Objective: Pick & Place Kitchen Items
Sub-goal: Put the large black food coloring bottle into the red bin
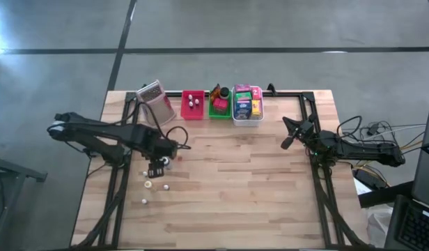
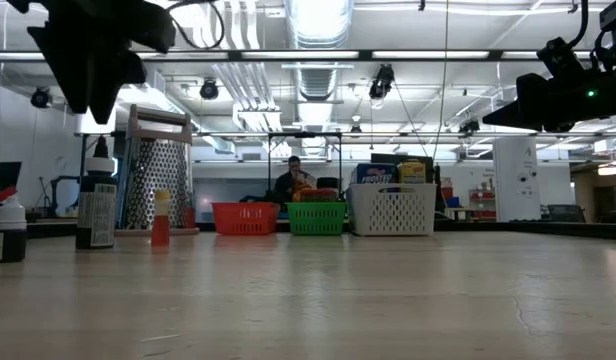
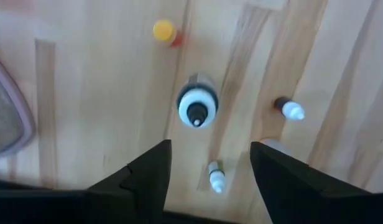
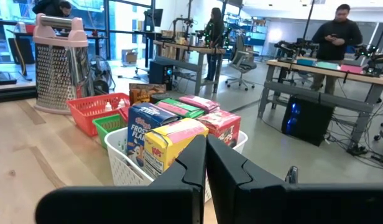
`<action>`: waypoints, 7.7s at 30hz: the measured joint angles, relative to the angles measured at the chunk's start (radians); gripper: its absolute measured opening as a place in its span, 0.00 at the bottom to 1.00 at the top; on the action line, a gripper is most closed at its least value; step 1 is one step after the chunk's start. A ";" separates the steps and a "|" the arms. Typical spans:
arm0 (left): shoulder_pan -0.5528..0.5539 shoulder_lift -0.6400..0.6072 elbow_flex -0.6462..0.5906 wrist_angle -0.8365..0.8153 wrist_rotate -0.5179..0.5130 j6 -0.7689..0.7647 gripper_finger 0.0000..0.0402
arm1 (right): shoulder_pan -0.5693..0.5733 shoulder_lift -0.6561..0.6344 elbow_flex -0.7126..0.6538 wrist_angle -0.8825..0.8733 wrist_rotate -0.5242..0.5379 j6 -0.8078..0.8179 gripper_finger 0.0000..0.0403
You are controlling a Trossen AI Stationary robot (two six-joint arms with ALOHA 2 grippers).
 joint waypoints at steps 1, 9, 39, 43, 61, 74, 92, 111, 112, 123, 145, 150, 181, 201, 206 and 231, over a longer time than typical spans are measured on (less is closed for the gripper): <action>-0.004 -0.001 0.005 0.002 -0.010 0.007 0.55 | 0.000 0.000 0.000 0.000 0.000 0.000 0.02; -0.005 -0.001 -0.030 0.036 -0.017 0.033 0.54 | 0.000 0.000 0.000 0.000 0.000 0.000 0.02; 0.004 0.000 -0.244 0.294 -0.034 0.164 0.50 | 0.000 0.000 0.000 0.000 0.000 0.000 0.02; 0.004 0.000 -0.247 0.296 -0.034 0.163 0.50 | 0.000 0.000 0.000 0.000 0.000 0.000 0.02; 0.005 0.000 -0.247 0.296 -0.089 0.163 0.40 | 0.000 0.000 0.000 0.000 0.000 0.000 0.02; 0.005 -0.002 -0.246 0.296 -0.084 0.168 0.35 | 0.000 0.000 0.000 0.000 0.000 0.000 0.02; 0.153 -0.001 -0.058 0.141 -0.090 0.213 0.35 | 0.000 0.000 0.000 0.000 0.000 0.000 0.02; 0.546 0.060 0.121 0.256 -0.082 0.501 0.35 | 0.000 0.000 0.000 0.000 0.000 0.000 0.02; 0.557 0.079 0.141 0.261 -0.079 0.519 0.35 | 0.000 0.000 0.000 0.000 0.000 0.000 0.02; 0.620 0.384 0.469 0.202 -0.076 0.715 0.35 | 0.000 0.000 0.000 0.000 0.000 0.000 0.02; 0.825 0.624 0.685 0.130 0.058 0.813 0.35 | 0.000 0.000 0.000 0.000 0.000 0.000 0.02; 0.835 0.640 0.684 0.150 0.141 0.826 0.35 | 0.000 0.000 0.000 0.000 0.000 0.000 0.02; 0.837 0.784 0.676 0.252 0.081 0.883 0.35 | 0.000 0.000 0.000 0.000 0.000 0.000 0.02; 0.848 0.786 0.674 0.291 0.073 0.880 0.35 | 0.000 0.000 0.000 0.000 0.000 0.000 0.02; 0.857 0.786 0.674 0.303 0.072 0.878 0.35 | 0.000 0.000 0.000 0.000 0.000 0.000 0.02; 0.882 0.787 0.673 0.357 0.067 0.881 0.35 | 0.000 0.000 0.000 0.000 0.000 0.000 0.02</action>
